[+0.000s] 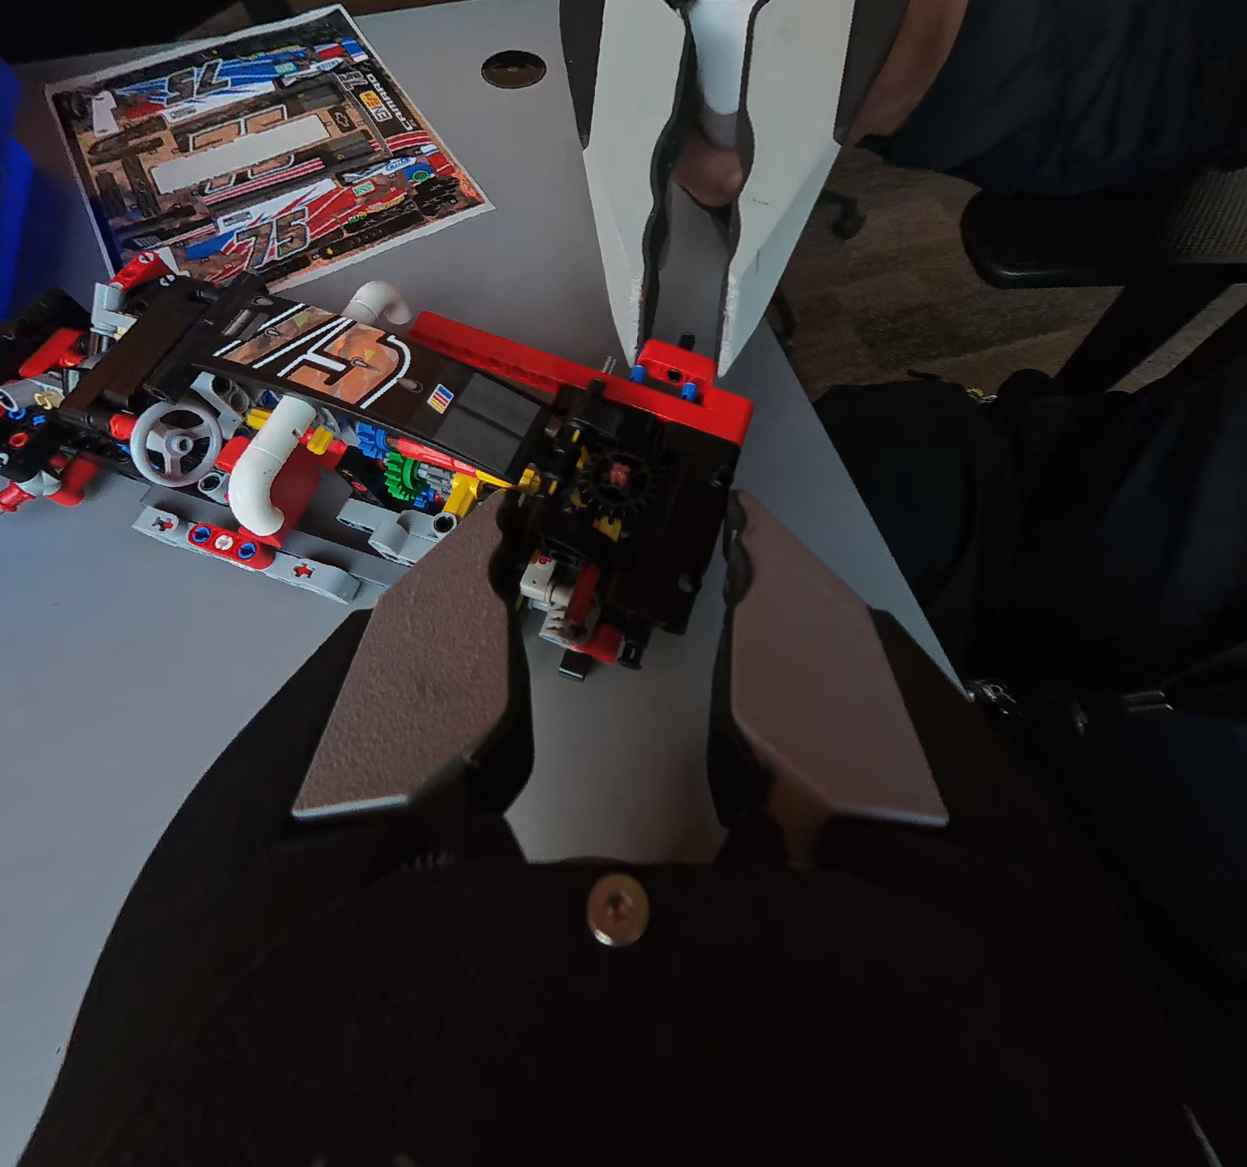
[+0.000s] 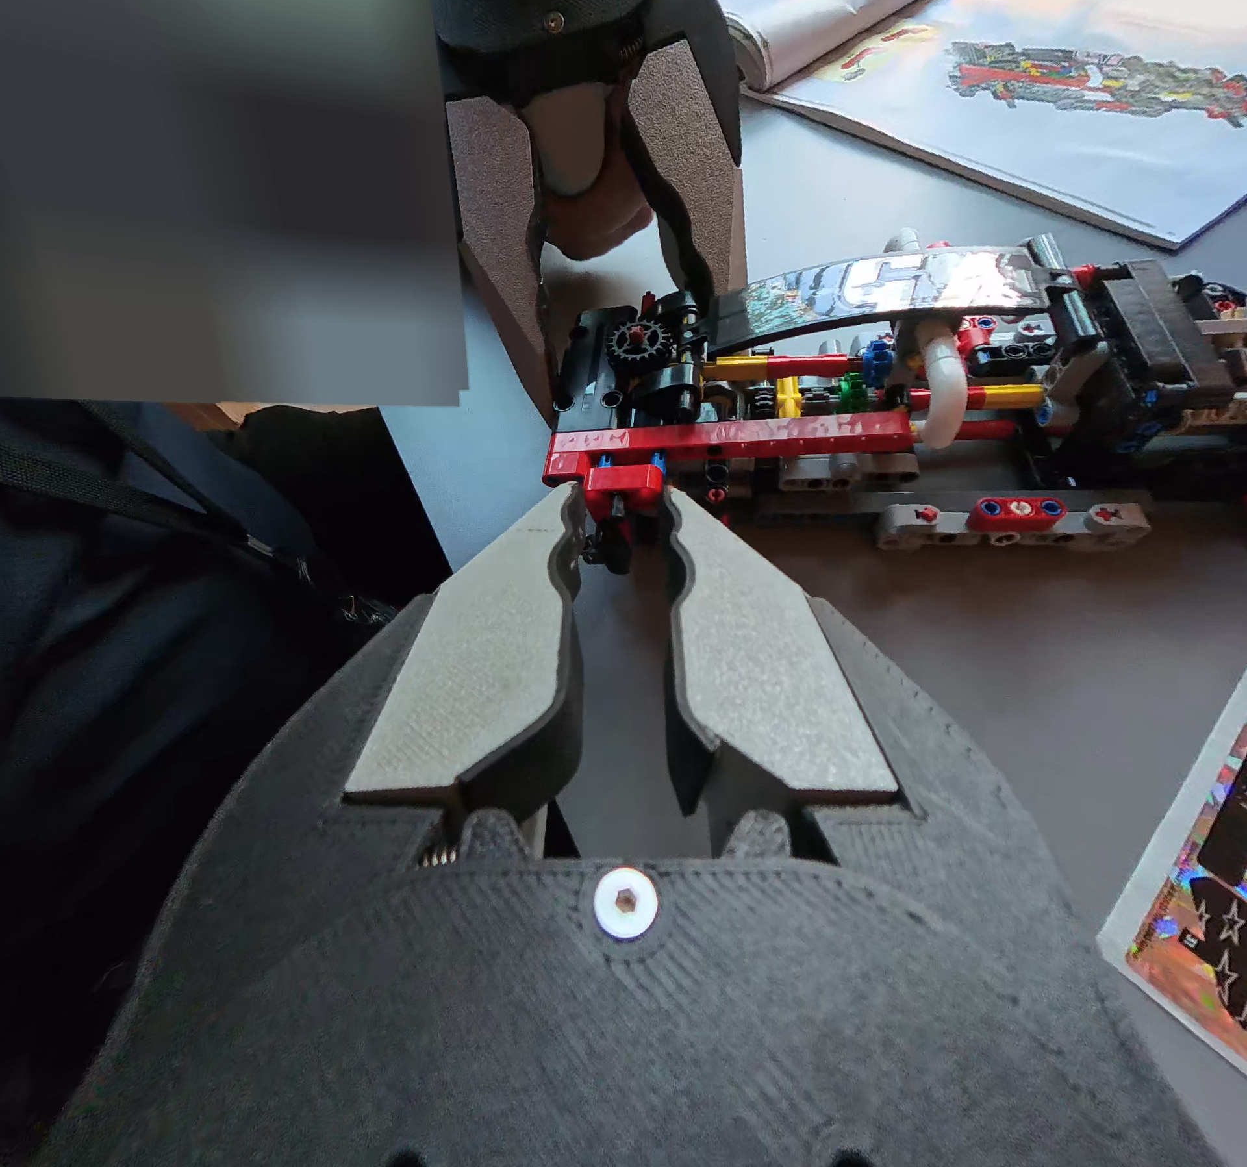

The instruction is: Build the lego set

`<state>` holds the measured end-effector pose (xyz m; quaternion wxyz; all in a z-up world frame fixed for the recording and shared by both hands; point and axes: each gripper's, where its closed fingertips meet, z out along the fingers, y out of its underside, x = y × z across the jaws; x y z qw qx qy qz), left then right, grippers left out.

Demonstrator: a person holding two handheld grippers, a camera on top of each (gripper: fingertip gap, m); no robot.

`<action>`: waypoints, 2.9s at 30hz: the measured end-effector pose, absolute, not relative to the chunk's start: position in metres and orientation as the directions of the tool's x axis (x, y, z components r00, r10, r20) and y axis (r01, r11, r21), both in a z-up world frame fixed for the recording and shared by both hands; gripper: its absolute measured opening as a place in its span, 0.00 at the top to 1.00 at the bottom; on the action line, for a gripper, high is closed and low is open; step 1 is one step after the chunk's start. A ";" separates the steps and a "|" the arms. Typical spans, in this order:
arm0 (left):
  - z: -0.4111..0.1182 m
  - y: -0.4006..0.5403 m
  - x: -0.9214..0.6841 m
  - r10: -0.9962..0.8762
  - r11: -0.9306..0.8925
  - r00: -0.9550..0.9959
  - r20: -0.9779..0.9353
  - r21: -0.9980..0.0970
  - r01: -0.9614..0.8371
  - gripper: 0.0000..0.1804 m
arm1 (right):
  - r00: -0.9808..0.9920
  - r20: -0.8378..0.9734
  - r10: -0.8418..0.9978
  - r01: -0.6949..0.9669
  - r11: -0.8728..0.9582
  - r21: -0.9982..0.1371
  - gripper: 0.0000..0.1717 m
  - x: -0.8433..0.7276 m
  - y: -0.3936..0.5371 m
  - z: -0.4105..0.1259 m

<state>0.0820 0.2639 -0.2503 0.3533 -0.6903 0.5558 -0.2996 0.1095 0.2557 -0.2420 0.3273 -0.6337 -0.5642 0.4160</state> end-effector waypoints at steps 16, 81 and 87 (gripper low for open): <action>-0.249 0.267 0.083 -0.980 -0.095 0.198 -0.011 -0.850 -0.518 0.68 | 0.066 -0.319 0.945 0.408 -0.317 -0.856 0.89 0.111 0.262 -0.243; -0.251 0.276 0.082 -0.973 -0.197 0.209 0.097 -0.820 -0.537 0.69 | -0.077 -0.170 0.982 0.499 -0.109 -0.860 0.89 0.104 0.270 -0.245; -0.251 0.275 0.084 -0.981 -0.153 0.187 0.059 -0.829 -0.537 0.68 | -0.091 -0.187 0.978 0.478 -0.122 -0.870 0.89 0.108 0.269 -0.242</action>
